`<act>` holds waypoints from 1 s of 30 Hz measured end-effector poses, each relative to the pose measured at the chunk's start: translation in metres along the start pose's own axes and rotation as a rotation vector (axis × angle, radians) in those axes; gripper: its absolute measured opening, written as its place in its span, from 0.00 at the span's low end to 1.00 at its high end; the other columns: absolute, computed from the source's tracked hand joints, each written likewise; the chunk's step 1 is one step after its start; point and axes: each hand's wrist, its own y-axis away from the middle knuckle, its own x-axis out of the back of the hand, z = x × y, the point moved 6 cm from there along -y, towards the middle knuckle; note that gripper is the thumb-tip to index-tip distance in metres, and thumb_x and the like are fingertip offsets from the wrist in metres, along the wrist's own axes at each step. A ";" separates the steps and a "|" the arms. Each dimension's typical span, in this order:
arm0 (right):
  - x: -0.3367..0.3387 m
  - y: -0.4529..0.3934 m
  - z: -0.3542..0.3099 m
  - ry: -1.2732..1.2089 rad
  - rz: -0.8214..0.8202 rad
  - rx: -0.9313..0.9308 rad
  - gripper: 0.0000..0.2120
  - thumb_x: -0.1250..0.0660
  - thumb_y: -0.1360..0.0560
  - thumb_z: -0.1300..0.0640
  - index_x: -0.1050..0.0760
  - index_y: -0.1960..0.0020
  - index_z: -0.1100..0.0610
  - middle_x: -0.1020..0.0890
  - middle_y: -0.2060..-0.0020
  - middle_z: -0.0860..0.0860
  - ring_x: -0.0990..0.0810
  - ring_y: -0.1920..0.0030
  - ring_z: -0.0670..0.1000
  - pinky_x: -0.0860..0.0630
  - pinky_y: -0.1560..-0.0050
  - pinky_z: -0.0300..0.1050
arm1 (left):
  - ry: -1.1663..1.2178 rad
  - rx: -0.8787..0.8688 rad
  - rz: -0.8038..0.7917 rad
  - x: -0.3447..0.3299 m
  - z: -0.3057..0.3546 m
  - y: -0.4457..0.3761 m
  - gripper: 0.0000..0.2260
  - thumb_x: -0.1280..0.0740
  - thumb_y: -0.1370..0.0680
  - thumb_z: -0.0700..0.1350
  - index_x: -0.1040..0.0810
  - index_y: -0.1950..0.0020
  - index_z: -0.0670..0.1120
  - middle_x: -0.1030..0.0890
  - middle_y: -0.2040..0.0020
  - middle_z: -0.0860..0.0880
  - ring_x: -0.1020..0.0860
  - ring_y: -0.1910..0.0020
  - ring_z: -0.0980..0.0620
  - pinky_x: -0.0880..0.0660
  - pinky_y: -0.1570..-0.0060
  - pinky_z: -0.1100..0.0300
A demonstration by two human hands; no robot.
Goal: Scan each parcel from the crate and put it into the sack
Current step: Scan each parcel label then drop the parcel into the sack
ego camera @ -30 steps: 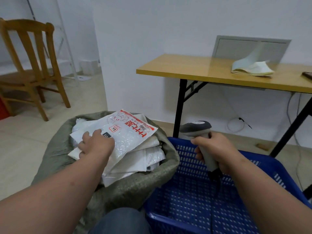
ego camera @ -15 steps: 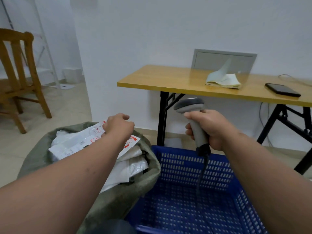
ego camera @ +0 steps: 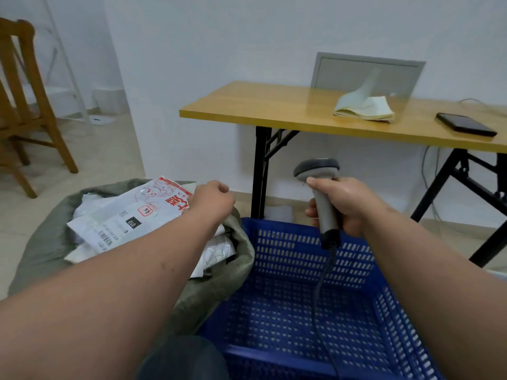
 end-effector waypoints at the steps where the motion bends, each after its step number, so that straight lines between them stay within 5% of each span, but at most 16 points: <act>1: -0.002 -0.003 0.007 0.009 -0.005 -0.012 0.09 0.31 0.22 0.54 0.26 0.49 0.59 0.20 0.61 0.58 0.19 0.63 0.55 0.20 0.63 0.49 | -0.008 0.006 -0.011 -0.003 -0.006 0.000 0.09 0.35 0.26 0.43 0.24 0.49 0.54 0.21 0.41 0.46 0.26 0.39 0.42 0.28 0.37 0.46; 10: -0.060 -0.040 0.059 0.186 -0.010 -0.104 0.06 0.30 0.29 0.62 0.24 0.54 0.63 0.21 0.69 0.56 0.22 0.68 0.54 0.25 0.68 0.45 | -0.242 0.209 0.235 0.058 -0.085 -0.022 0.22 0.36 0.24 0.49 0.29 0.29 0.54 0.29 0.30 0.45 0.32 0.31 0.40 0.35 0.32 0.43; 15: -0.114 -0.067 0.064 0.147 -0.073 -0.119 0.03 0.32 0.31 0.64 0.25 0.57 0.61 0.22 0.66 0.57 0.23 0.71 0.53 0.27 0.70 0.44 | -0.407 0.329 0.378 0.121 -0.124 -0.040 0.22 0.41 0.21 0.54 0.33 0.26 0.55 0.32 0.28 0.44 0.34 0.30 0.39 0.37 0.32 0.43; 19: -0.157 -0.088 0.067 0.139 -0.148 -0.149 0.05 0.33 0.32 0.64 0.25 0.56 0.62 0.22 0.66 0.59 0.22 0.71 0.55 0.24 0.66 0.46 | -0.461 0.426 0.391 0.165 -0.165 -0.055 0.21 0.46 0.19 0.53 0.34 0.25 0.56 0.37 0.24 0.43 0.40 0.26 0.39 0.44 0.29 0.41; 23: -0.188 -0.105 0.078 0.221 -0.233 -0.253 0.08 0.33 0.30 0.63 0.24 0.51 0.61 0.21 0.63 0.59 0.23 0.73 0.53 0.25 0.74 0.41 | -0.537 0.567 0.341 0.188 -0.211 -0.073 0.22 0.51 0.19 0.54 0.32 0.26 0.52 0.36 0.25 0.40 0.40 0.26 0.38 0.43 0.28 0.40; 30: -0.202 -0.120 0.095 0.246 -0.209 -0.361 0.12 0.36 0.32 0.63 0.27 0.48 0.62 0.24 0.62 0.60 0.25 0.75 0.54 0.27 0.76 0.41 | -0.137 0.689 0.262 0.185 -0.267 -0.095 0.23 0.41 0.19 0.51 0.29 0.30 0.37 0.27 0.32 0.35 0.28 0.34 0.34 0.31 0.33 0.42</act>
